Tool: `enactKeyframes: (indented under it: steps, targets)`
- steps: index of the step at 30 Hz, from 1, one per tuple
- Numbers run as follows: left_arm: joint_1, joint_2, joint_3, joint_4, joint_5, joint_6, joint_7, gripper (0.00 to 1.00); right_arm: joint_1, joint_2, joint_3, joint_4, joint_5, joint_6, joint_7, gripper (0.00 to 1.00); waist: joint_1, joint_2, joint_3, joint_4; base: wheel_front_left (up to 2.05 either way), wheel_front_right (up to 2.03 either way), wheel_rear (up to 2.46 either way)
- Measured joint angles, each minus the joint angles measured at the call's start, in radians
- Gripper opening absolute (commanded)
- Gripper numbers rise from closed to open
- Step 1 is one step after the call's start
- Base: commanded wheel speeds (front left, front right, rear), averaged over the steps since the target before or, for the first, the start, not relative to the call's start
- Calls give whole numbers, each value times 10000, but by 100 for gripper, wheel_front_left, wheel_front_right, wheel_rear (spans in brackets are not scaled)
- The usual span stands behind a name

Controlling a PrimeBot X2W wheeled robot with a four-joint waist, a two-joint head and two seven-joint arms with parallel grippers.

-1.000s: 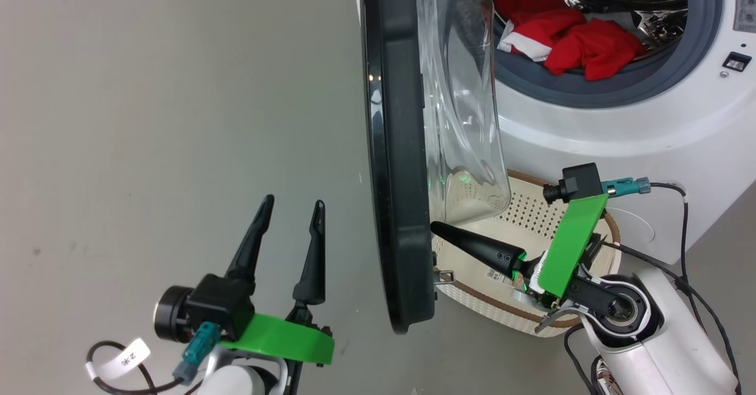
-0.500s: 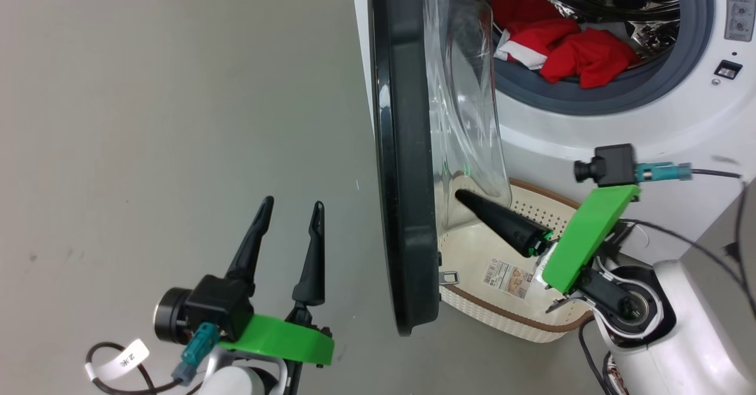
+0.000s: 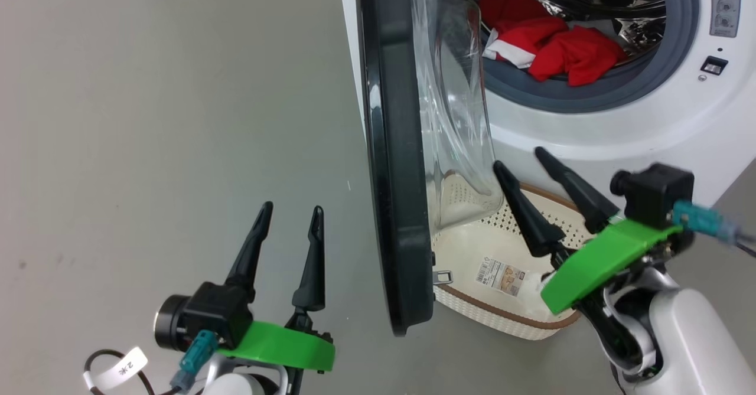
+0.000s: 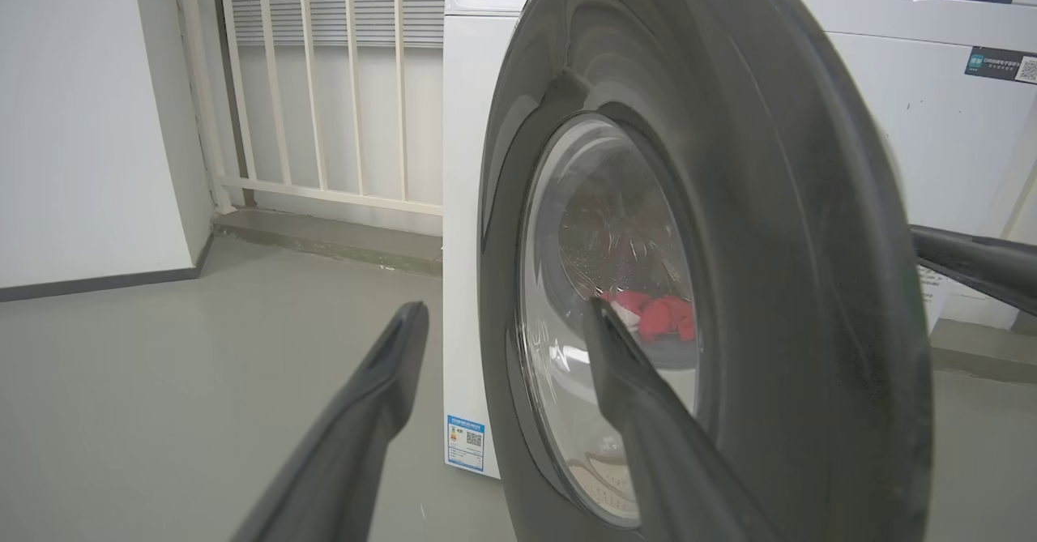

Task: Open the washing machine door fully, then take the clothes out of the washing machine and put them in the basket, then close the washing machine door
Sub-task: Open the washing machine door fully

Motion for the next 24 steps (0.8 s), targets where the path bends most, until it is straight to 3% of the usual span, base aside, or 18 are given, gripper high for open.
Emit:
enactKeyframes:
  steps: [7, 14, 24]
  targets:
    - [158, 10, 56, -59, 50, -50, 0, 100, 445, 119, -483, 77, -2671, 4, -1914, 100, 0, 0, -34, -102, 0, 0, 0]
    - [204, 12, 159, -297, 305, -90, 0, 100, 981, 205, -671, 77, -4011, 4, -3626, 100, 0, 0, -84, -202, 0, 0, 0]
    - [630, 17, 401, -690, 485, -90, 0, 100, 2253, 257, -1175, 90, -4034, 4, -4717, 100, 0, 0, -286, -326, 0, 0, 0]
